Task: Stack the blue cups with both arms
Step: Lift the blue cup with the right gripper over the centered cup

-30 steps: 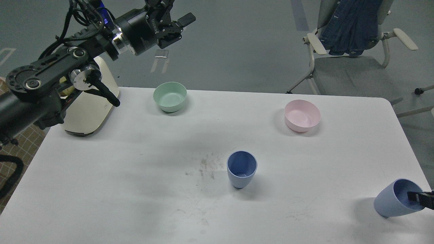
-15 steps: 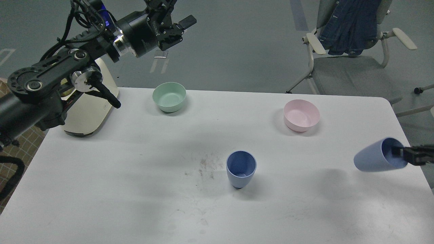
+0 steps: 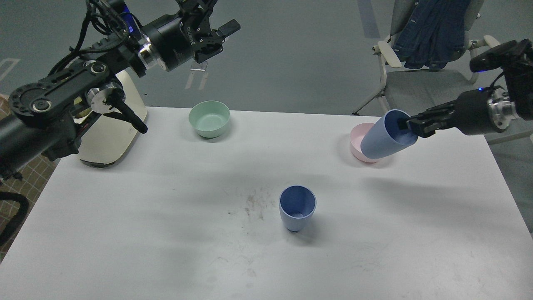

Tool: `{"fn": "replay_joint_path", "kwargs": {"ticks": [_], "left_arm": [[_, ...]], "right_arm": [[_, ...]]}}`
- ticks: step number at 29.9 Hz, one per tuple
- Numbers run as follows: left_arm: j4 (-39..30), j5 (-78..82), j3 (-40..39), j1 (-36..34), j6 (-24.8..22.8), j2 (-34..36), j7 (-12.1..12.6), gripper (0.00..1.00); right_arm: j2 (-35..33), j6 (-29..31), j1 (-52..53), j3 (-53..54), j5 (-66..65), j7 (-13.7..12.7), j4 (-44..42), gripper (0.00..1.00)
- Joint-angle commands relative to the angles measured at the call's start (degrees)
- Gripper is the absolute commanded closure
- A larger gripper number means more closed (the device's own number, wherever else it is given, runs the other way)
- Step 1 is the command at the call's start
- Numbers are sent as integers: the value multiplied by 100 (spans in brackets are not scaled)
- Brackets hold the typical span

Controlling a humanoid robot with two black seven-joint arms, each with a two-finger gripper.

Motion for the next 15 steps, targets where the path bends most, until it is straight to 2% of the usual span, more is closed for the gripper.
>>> {"fn": "replay_joint_path", "kwargs": {"ticks": [1, 7, 15], "left_arm": [[8, 0, 18, 26, 9, 6, 0, 3], [8, 0, 9, 26, 9, 14, 0, 3], [8, 0, 9, 17, -8, 41, 9, 3]], "right_arm": [[444, 18, 457, -211, 26, 0, 289, 100], [1068, 27, 932, -413, 87, 0, 483, 100], [1517, 45, 1231, -607, 167, 0, 703, 100]]}}
